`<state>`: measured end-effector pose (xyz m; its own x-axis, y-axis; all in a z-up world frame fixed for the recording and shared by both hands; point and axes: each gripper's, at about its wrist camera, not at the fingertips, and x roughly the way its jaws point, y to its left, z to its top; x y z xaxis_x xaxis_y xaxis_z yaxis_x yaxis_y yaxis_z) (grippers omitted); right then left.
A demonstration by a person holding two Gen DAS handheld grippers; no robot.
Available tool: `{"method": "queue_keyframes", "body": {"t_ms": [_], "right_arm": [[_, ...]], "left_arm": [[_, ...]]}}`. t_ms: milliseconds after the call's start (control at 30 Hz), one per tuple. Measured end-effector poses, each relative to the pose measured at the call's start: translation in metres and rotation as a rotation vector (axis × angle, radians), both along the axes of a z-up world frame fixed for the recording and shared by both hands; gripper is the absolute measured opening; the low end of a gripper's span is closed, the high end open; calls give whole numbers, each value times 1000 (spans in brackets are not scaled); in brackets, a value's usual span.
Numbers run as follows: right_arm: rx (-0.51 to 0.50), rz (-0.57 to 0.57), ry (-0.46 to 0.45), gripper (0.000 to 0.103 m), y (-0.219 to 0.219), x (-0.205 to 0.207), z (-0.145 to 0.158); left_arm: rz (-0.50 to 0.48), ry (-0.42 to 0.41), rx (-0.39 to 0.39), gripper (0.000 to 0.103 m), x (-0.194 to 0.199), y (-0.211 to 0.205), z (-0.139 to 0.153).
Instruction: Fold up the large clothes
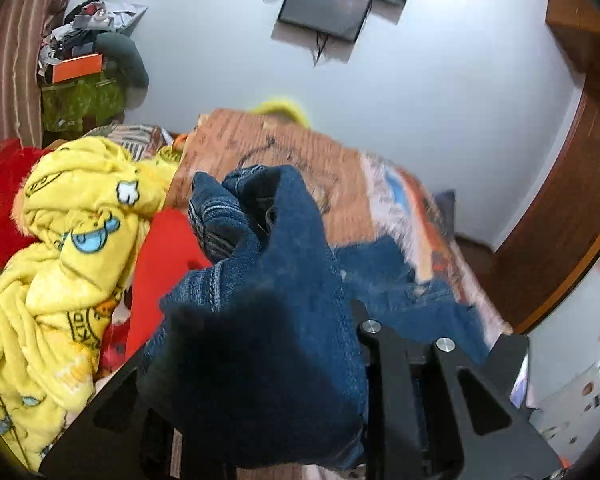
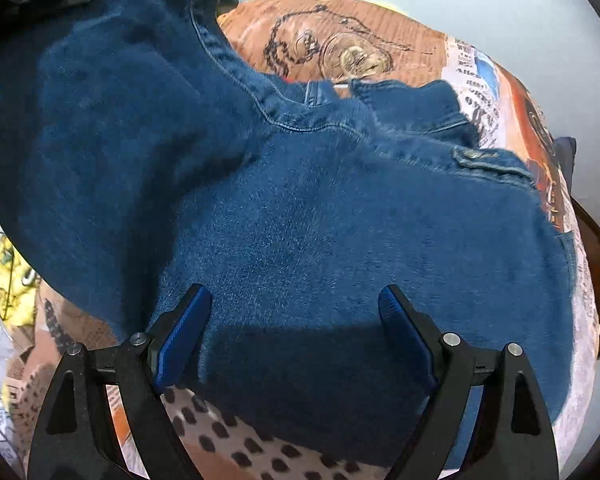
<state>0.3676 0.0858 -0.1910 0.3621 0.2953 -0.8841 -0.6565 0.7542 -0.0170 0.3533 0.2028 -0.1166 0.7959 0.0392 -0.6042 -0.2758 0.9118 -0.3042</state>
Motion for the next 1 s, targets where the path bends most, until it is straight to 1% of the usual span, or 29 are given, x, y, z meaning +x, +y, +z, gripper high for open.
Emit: {"method": "queue_keyframes", "body": {"t_ms": [67, 133, 200, 333, 433, 567, 600, 633, 667, 767, 800, 900, 1000], "right_arm": [[19, 8, 26, 85, -5, 4, 2], [42, 10, 66, 85, -11, 9, 8], [72, -12, 88, 85, -27, 13, 18], [120, -87, 41, 85, -68, 11, 40], [153, -172, 6, 85, -111, 12, 54], [170, -302, -15, 85, -171, 21, 65], [171, -334, -19, 85, -185, 22, 66], [174, -377, -22, 85, -204, 23, 67], [176, -403, -20, 85, -212, 25, 68], [188, -488, -6, 85, -250, 26, 68], [188, -510, -7, 85, -259, 24, 67], [177, -534, -13, 85, -271, 19, 66], [166, -533, -24, 85, -278, 15, 64]], "left_arm": [[9, 25, 30, 25, 5, -4, -6], [7, 30, 25, 25, 3, -8, -5], [-1, 27, 7, 24, 7, -10, -1], [-51, 7, -7, 24, 21, -35, 13], [-118, -6, 20, 24, 40, -77, 24], [-251, -20, 81, 24, 65, -149, 28], [-296, -17, 97, 24, 70, -169, 25], [-342, -1, 114, 24, 75, -189, 19], [-385, 22, 130, 24, 78, -206, 11], [-487, 112, 179, 24, 83, -243, -19], [-516, 152, 214, 24, 83, -254, -34], [-549, 202, 283, 24, 75, -270, -59], [-567, 201, 298, 25, 63, -271, -66]]}}
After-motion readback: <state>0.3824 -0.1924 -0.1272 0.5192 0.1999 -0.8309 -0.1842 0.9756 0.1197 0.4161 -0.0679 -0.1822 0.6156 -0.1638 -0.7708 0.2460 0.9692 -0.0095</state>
